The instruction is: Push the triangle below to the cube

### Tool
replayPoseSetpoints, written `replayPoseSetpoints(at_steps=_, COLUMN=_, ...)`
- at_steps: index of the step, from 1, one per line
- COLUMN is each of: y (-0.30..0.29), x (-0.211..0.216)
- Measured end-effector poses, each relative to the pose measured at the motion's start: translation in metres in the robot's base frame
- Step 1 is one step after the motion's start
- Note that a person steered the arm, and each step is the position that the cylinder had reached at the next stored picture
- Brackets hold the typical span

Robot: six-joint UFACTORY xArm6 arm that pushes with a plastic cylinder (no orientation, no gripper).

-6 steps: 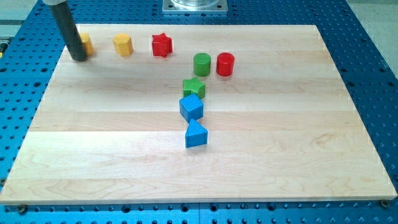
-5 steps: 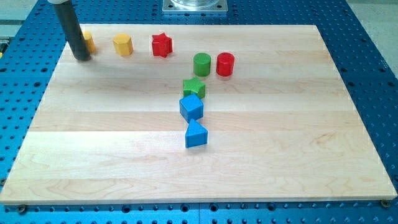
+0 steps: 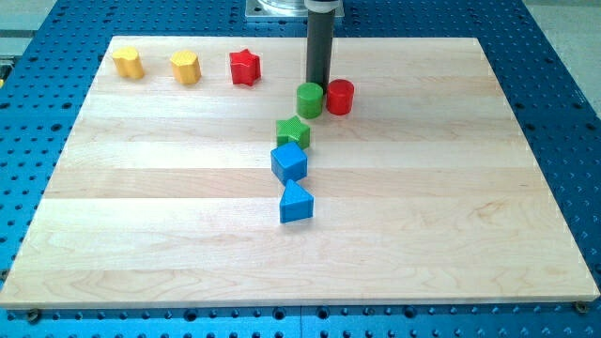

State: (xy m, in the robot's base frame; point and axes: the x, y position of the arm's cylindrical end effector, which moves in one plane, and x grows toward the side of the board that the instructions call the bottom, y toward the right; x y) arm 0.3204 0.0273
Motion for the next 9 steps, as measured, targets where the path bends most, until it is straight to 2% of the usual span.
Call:
replayPoseSetpoints(at_steps=3, y=-0.003, x=0.029)
replayPoseSetpoints(at_steps=4, y=0.011, x=0.066)
replayPoseSetpoints(at_steps=6, y=-0.043, x=0.134)
replayPoseSetpoints(at_steps=7, y=-0.011, x=0.136)
replayPoseSetpoints(at_steps=8, y=-0.038, x=0.171)
replayPoseSetpoints(at_steps=9, y=-0.038, x=0.200)
